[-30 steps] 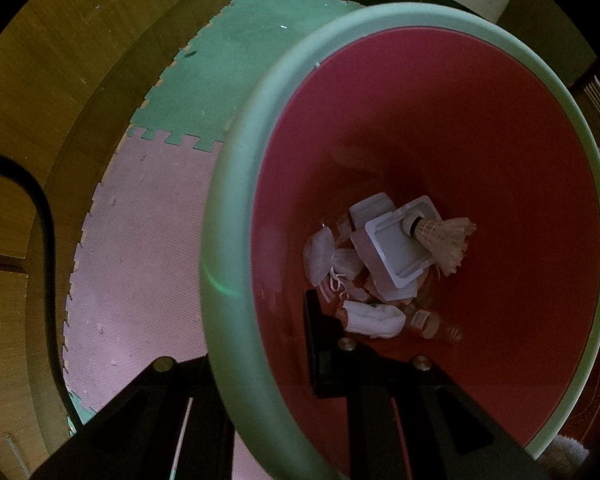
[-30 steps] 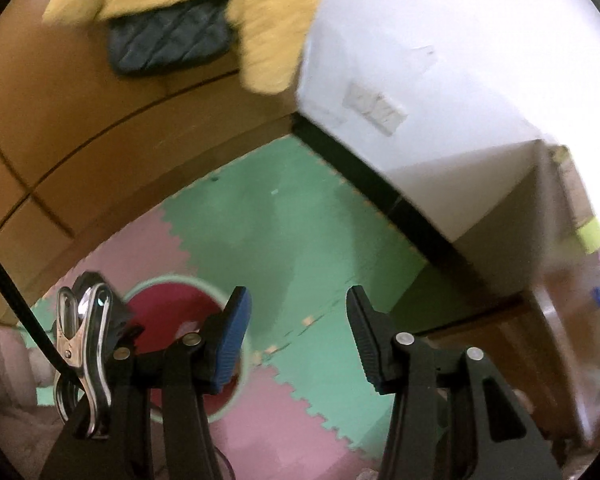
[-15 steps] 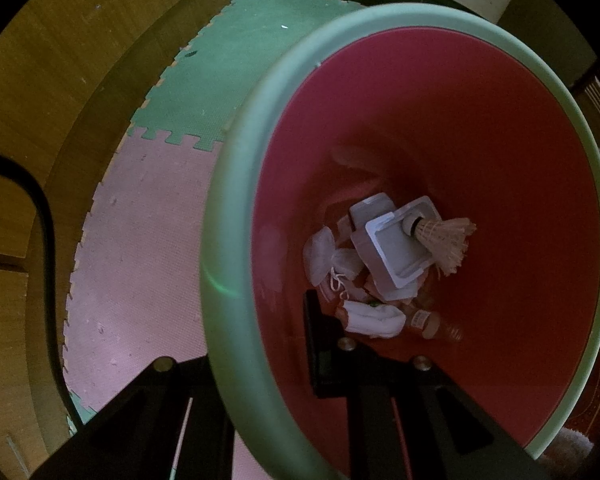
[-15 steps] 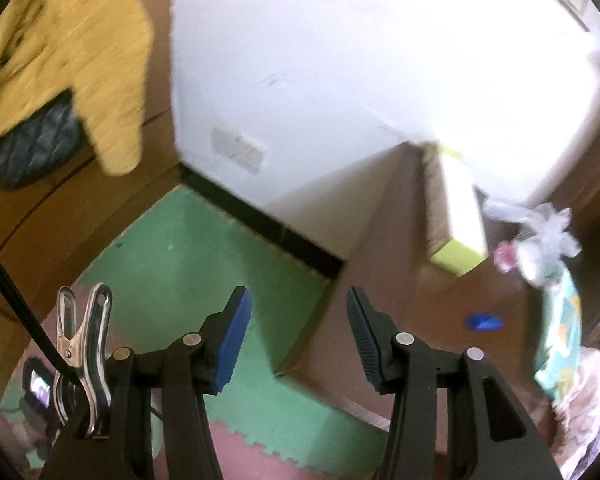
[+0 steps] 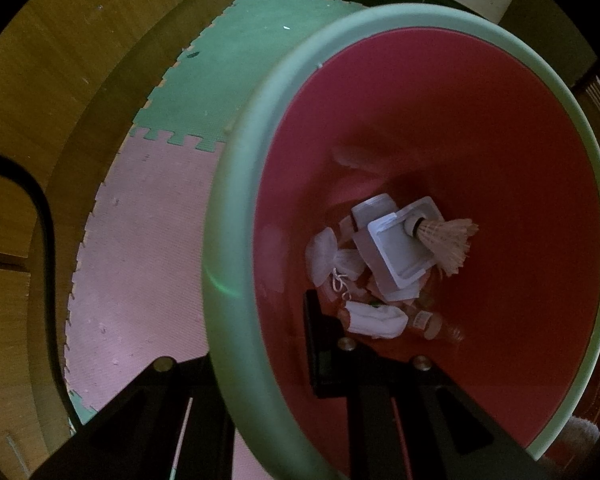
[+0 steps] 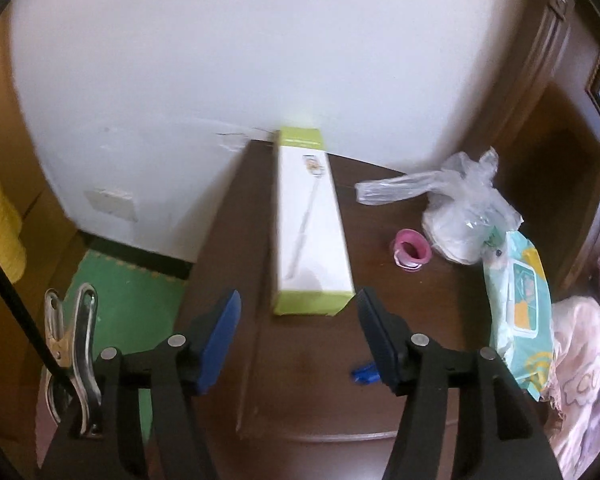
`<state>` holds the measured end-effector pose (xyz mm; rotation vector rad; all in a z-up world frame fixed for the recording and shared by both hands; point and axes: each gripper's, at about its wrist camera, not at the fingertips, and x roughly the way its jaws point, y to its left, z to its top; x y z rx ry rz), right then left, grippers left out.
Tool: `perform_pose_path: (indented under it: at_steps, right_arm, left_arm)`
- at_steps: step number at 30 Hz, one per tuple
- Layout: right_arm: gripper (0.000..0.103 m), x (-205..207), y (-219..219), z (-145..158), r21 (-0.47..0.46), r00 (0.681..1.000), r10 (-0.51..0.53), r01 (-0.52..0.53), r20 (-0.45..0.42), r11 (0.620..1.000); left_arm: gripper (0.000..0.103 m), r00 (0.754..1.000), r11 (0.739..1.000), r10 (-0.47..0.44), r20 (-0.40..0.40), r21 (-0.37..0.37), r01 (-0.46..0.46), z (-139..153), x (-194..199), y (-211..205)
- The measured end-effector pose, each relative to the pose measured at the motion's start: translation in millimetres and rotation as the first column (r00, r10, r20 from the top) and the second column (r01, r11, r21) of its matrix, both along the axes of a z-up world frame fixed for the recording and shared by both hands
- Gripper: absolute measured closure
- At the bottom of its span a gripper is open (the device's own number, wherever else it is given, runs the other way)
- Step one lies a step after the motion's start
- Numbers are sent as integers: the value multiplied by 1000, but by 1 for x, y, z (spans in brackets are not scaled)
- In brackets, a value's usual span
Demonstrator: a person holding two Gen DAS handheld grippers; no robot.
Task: Collect trash
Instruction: 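Close the right gripper on the white selfie-stick box on the nightstand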
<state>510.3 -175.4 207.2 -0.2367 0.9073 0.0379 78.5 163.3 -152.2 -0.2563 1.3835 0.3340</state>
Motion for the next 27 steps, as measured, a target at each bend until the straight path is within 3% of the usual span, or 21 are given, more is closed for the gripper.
perform_pose_path:
  at_steps: [13, 27]
  right_arm:
    - [40, 50, 5, -24, -59, 996, -81, 78, -40, 995]
    - [39, 59, 7, -46, -89, 991, -98, 90, -88, 992]
  left_arm:
    - [93, 1000, 1000, 9, 0, -2, -9, 0, -1, 2]
    - [93, 1000, 1000, 7, -3, -1, -7, 0, -1, 1]
